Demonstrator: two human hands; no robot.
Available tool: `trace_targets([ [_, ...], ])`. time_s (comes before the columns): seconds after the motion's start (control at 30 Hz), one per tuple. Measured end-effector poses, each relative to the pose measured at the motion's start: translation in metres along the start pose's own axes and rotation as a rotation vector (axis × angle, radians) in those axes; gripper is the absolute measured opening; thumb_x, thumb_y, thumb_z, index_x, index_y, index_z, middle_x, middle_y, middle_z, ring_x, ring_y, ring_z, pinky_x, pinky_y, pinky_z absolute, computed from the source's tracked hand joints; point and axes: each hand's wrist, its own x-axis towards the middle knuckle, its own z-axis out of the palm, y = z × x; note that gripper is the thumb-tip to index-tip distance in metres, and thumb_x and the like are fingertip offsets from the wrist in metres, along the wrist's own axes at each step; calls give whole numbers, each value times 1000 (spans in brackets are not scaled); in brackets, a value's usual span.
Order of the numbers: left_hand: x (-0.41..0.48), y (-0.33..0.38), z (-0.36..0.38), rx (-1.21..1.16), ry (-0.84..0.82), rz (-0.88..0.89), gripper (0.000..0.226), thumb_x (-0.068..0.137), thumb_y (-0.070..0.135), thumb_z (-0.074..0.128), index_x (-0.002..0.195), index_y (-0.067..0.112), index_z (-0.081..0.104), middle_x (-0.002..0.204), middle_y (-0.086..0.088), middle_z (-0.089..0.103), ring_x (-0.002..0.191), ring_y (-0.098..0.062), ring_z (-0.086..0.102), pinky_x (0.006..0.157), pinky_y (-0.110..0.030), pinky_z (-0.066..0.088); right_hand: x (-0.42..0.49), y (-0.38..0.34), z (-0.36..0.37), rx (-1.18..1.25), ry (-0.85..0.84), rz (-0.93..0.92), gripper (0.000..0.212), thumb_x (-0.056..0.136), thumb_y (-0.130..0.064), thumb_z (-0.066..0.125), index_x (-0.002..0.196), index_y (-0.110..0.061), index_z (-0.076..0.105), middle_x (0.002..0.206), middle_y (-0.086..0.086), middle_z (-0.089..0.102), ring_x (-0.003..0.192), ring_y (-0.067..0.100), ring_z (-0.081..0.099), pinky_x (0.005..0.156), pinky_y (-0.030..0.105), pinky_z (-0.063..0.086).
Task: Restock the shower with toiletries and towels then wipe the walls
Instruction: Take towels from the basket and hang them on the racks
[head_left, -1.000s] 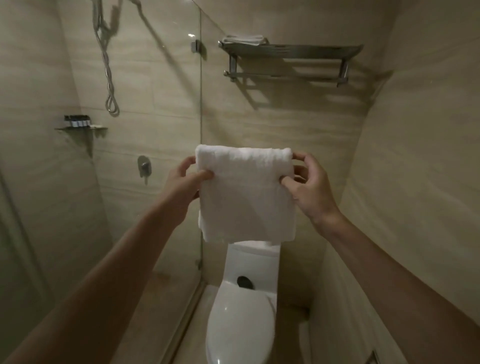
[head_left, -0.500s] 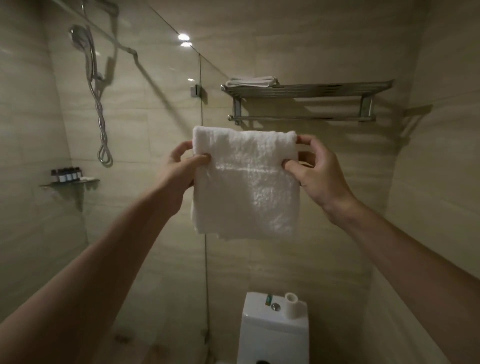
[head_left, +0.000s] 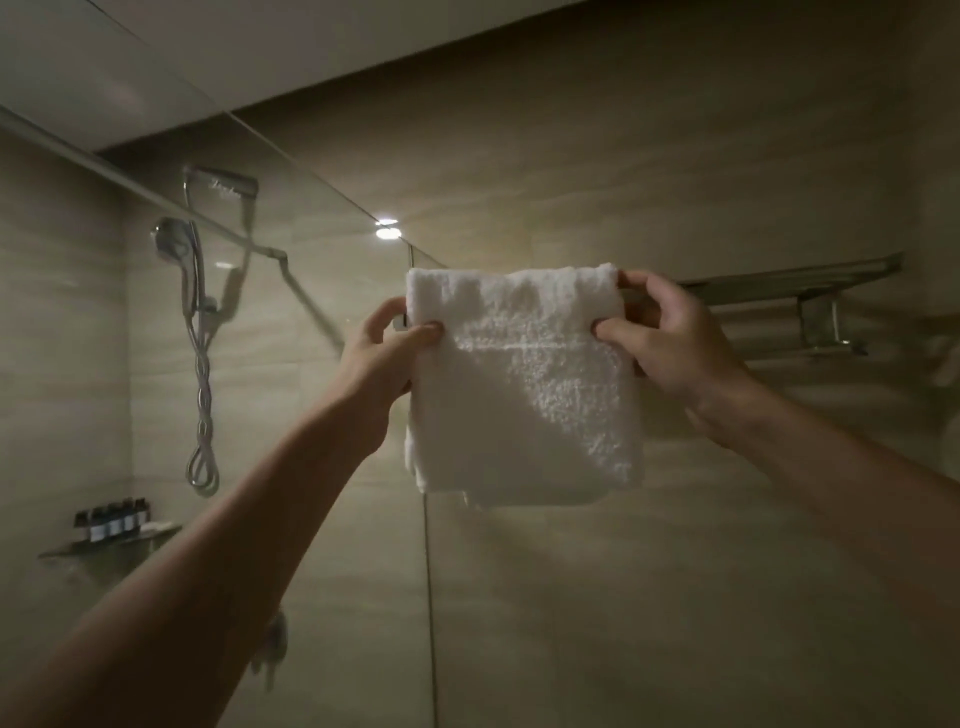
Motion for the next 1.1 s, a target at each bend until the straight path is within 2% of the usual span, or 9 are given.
trace_targets([
  [0.17, 67, 4, 3, -8, -14, 66, 39, 95, 13, 64, 132, 22, 60, 113, -10, 69, 90, -21, 69, 65, -26, 56, 54, -1, 1, -26, -93, -89, 50, 86, -21, 71, 128, -42, 55, 112, -6, 70, 97, 13, 72, 85, 40, 61],
  [0.27, 102, 8, 7, 11, -46, 122, 37, 96, 14, 62, 133, 22, 59, 117, -11, 69, 94, -23, 69, 74, -34, 59, 87, 0, 1, -56, -108, -119, 61, 87, -21, 69, 139, -44, 48, 114, -6, 70, 99, 14, 72, 87, 42, 60],
  [0.37, 134, 10, 15, 10, -49, 161, 36, 98, 17, 61, 132, 26, 57, 119, -11, 67, 97, -24, 69, 81, -42, 60, 119, 1, 2, -100, -121, -120, 67, 88, -22, 68, 144, -48, 41, 116, -8, 69, 99, 12, 71, 86, 39, 60],
  [0.47, 167, 9, 26, 8, -107, 198, 38, 100, 21, 60, 136, 33, 55, 121, -5, 65, 103, -23, 70, 75, -38, 62, 149, 3, 2, -135, -84, -137, 69, 88, -20, 68, 145, -47, 39, 117, -7, 66, 101, 15, 69, 83, 39, 61],
  [0.6, 214, 7, 36, -8, -138, 217, 45, 97, 24, 64, 139, 34, 53, 124, -4, 64, 105, -25, 69, 75, -37, 61, 190, 6, 2, -204, -20, -153, 74, 88, -20, 68, 148, -46, 34, 120, -5, 61, 100, 16, 67, 72, 36, 60],
  [0.73, 260, 8, 43, -28, -127, 244, 41, 97, 28, 64, 136, 35, 56, 121, -2, 64, 104, -21, 68, 74, -36, 60, 234, 10, 7, -220, 21, -160, 73, 89, -22, 69, 149, -45, 35, 120, -3, 63, 98, 17, 70, 69, 33, 61],
  [0.83, 293, 9, 47, -5, -98, 305, 39, 99, 28, 62, 137, 34, 54, 117, 0, 64, 104, -20, 67, 81, -40, 60, 267, 8, 16, -266, 29, -130, 72, 92, -24, 68, 151, -44, 32, 119, -5, 62, 94, 17, 71, 66, 32, 61],
  [1.03, 350, -1, 57, 65, -101, 311, 47, 100, 26, 62, 144, 30, 48, 113, 1, 61, 101, -20, 65, 88, -41, 58, 314, 12, 25, -401, 17, -56, 63, 95, -23, 66, 150, -39, 38, 116, -6, 64, 95, 16, 71, 75, 37, 63],
  [1.1, 365, -9, 61, 99, -143, 275, 47, 101, 25, 60, 146, 29, 46, 109, 1, 60, 99, -20, 64, 83, -38, 57, 322, 19, 25, -417, 7, -30, 59, 95, -21, 66, 146, -38, 43, 115, -6, 65, 96, 18, 71, 77, 39, 63],
])
